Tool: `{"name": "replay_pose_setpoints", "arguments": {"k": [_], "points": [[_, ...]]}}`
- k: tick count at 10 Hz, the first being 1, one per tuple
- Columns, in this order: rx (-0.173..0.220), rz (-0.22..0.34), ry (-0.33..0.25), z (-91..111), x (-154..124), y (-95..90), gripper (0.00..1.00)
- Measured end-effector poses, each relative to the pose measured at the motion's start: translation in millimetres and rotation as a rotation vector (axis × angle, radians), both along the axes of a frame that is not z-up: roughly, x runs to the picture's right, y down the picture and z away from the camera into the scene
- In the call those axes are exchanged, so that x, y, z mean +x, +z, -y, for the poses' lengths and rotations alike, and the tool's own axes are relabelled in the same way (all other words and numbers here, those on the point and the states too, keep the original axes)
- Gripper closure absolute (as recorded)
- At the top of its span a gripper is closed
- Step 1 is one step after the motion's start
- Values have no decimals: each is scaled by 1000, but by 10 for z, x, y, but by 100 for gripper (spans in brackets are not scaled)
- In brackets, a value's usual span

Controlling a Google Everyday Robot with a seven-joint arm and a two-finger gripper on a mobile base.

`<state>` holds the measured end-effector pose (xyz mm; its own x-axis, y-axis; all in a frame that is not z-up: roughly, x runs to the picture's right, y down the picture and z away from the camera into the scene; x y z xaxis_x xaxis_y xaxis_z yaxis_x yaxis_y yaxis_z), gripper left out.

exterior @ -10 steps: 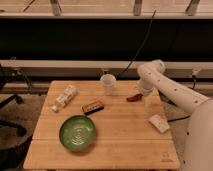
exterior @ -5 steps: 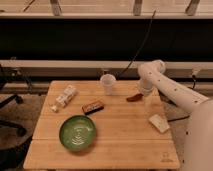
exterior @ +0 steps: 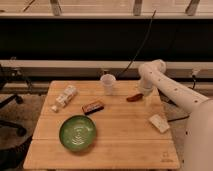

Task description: Drag the pepper across the table

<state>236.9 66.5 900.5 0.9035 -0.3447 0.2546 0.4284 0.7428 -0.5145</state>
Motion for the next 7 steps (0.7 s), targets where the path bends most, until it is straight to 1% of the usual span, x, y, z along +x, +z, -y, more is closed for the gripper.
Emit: {"name": "replay_pose_setpoints", "arguments": {"k": [7], "points": [[-9, 13, -6, 3, 23, 16, 20]]}}
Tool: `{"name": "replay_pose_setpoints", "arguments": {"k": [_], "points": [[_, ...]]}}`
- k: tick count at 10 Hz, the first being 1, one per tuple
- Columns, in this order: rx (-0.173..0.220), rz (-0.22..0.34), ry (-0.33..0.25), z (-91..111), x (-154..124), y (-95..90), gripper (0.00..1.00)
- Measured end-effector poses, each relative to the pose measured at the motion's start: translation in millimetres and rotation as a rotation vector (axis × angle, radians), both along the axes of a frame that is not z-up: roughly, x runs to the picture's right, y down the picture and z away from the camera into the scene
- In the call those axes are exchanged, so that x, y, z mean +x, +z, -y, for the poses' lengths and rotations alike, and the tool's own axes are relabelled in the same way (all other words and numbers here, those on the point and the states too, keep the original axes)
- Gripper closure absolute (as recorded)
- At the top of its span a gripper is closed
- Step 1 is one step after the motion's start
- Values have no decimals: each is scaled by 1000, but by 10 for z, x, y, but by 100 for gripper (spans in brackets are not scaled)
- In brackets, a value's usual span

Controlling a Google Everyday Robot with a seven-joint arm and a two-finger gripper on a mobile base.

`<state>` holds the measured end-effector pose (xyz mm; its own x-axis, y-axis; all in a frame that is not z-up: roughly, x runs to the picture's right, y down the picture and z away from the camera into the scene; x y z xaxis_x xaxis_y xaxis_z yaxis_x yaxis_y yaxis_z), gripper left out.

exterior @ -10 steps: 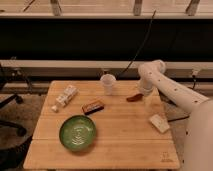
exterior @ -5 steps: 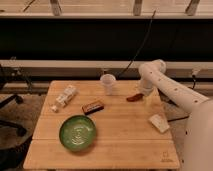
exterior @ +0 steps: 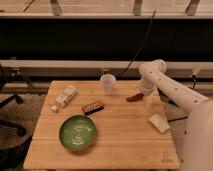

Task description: Drag the pepper across the table

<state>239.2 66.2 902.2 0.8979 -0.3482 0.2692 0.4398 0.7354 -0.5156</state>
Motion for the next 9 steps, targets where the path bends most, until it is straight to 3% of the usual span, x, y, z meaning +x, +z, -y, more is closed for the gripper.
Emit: {"name": "replay_pose_setpoints", "arguments": {"k": [9], "points": [[-10, 13, -7, 12, 25, 30, 20]]}}
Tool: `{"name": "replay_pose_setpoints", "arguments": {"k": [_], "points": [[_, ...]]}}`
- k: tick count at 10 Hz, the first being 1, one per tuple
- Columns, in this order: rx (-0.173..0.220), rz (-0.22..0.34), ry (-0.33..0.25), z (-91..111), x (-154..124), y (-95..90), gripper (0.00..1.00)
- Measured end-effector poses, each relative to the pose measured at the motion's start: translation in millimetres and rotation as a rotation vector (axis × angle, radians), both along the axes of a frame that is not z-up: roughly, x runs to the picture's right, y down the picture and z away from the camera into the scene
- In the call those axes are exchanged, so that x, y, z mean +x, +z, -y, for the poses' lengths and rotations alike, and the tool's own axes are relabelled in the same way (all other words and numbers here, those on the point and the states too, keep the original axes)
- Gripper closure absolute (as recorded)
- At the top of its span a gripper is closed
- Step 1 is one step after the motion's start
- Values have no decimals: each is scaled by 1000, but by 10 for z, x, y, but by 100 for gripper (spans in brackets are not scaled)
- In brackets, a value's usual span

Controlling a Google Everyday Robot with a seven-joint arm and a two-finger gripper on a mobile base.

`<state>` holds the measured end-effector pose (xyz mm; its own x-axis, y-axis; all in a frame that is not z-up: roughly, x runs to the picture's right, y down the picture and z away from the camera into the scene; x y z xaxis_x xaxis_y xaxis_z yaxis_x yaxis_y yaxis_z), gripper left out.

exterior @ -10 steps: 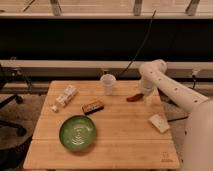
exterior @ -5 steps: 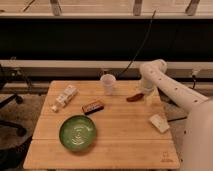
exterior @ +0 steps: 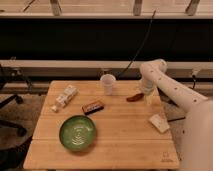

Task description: Drag the pepper across the table

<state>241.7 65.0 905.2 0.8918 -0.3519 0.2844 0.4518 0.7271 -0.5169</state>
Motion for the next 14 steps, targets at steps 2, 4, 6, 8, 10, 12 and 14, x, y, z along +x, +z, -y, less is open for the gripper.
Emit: {"name": "replay_pose_setpoints", "arguments": {"k": [2, 4, 6, 8, 10, 12, 14], "points": [[-3, 2, -2, -5, 7, 8, 20], [-6, 4, -4, -4, 7, 20, 20], [-9, 6, -7, -5, 16, 22, 20], [-10, 8, -10, 2, 17, 31, 20], [-12, 9, -12, 3, 22, 36, 20], [-14, 9, -14, 8, 27, 37, 20], [-15, 11, -18, 12, 31, 41, 20]]}}
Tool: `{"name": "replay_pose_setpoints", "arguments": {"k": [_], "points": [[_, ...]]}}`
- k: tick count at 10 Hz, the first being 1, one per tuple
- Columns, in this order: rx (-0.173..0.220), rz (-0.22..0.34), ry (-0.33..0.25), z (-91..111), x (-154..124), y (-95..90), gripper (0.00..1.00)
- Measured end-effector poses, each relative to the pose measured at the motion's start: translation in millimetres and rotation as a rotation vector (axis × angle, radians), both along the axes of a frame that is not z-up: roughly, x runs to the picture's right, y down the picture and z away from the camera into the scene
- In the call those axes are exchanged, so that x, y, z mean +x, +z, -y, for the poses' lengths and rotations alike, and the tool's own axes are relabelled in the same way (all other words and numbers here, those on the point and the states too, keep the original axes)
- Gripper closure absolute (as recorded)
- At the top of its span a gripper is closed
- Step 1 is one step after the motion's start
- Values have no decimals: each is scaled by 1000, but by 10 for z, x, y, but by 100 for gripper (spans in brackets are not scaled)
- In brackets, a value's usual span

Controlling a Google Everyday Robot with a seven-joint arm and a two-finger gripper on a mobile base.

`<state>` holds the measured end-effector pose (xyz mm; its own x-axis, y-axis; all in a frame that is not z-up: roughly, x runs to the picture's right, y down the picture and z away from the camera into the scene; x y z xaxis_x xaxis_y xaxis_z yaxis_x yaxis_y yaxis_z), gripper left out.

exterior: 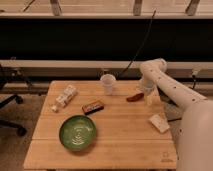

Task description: Drag the pepper across the table

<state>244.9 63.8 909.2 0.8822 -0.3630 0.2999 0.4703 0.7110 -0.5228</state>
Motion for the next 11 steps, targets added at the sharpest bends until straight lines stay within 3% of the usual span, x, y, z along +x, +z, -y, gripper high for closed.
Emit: {"name": "replay_pose_setpoints", "arguments": {"k": [11], "points": [[-14, 12, -20, -17, 31, 56, 20]]}}
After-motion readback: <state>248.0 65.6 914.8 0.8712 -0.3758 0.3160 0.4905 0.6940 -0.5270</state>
